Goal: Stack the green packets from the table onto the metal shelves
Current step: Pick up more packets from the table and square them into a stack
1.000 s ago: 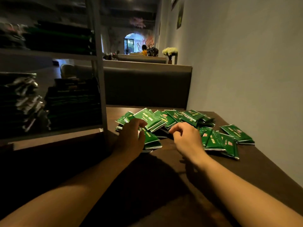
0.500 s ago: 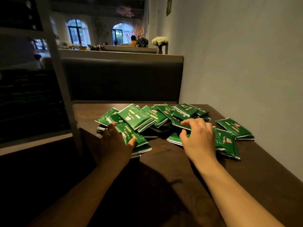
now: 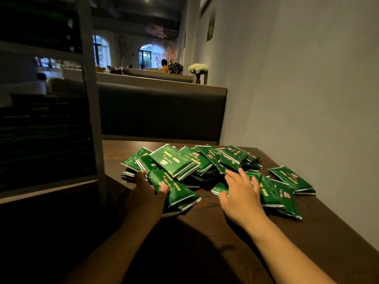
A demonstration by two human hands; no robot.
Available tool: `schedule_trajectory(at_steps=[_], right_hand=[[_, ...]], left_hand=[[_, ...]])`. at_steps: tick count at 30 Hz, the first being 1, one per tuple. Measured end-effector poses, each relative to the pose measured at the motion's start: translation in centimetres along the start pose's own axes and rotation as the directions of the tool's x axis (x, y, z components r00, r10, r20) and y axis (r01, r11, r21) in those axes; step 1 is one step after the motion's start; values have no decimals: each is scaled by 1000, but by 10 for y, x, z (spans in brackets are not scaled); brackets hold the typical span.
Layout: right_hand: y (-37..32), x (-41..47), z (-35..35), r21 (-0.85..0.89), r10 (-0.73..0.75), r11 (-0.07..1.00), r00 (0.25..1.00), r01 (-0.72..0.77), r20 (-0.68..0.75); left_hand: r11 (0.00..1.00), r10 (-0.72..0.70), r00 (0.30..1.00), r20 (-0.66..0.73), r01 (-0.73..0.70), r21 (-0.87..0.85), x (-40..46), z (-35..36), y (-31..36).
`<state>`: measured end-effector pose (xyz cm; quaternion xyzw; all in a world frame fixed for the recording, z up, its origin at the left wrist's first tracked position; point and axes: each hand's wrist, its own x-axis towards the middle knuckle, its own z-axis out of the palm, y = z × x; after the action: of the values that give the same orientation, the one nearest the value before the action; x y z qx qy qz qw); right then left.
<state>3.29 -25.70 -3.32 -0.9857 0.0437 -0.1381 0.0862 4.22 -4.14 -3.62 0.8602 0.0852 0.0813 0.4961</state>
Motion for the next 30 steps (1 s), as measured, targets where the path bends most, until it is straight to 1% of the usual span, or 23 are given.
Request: schedule_trajectory(at_steps=[2, 3, 4, 6, 7, 9, 11, 12, 14, 16, 18, 20, 23, 26, 28, 30], right_hand=[[0, 0, -3, 24, -19, 999, 989, 23, -144], [1, -1, -5, 44, -43, 997, 968, 55, -247], [0, -2, -7, 71, -76, 992, 928, 108, -365], [-3, -5, -15, 150, -107, 961, 809, 234, -578], [-5, -8, -18, 200, -92, 938, 760, 284, -643], [-9, -14, -25, 299, -51, 883, 707, 361, -705], [-10, -20, -28, 382, -35, 812, 690, 442, -723], [-10, -22, -30, 424, -36, 767, 693, 481, -721], [-10, -30, -33, 532, -24, 671, 732, 517, -681], [-13, -37, -35, 612, -41, 597, 783, 518, -621], [-18, -42, -34, 646, -99, 558, 815, 521, -571], [-21, -43, -32, 660, -143, 551, 837, 510, -528], [-22, -43, -27, 674, -143, 579, 871, 459, -471], [-21, -41, -24, 597, -173, 651, 857, 470, -486], [-21, -41, -21, 568, -194, 672, 853, 476, -485], [-21, -41, -19, 623, -169, 640, 873, 450, -458]], left_hand=[[995, -40, 999, -8, 39, -91, 3, -2, 1], [988, -51, 998, -20, 48, -143, 4, -3, 2], [980, -53, 998, -38, 45, -196, 3, -5, 3], [957, -17, 996, -85, -8, -289, 0, -7, 6], [945, 15, 994, -111, -50, -323, -2, -9, 9], [924, 79, 984, -157, -131, -358, -9, -11, 15], [904, 156, 967, -203, -222, -364, -13, -11, 18], [890, 192, 957, -219, -263, -372, -16, -11, 20], [864, 254, 943, -217, -322, -388, -21, -11, 21], [847, 303, 940, -157, -341, -408, -26, -9, 21], [842, 335, 941, -49, -322, -434, -31, -5, 21], [841, 353, 934, 50, -293, -454, -37, 1, 20], [831, 386, 910, 149, -273, -484, -48, 8, 19], [816, 424, 863, 275, -233, -529, -55, 9, 19], [849, 461, 823, 333, -300, -435, -58, 9, 18], [872, 468, 818, 335, -366, -324, -58, 12, 17]])
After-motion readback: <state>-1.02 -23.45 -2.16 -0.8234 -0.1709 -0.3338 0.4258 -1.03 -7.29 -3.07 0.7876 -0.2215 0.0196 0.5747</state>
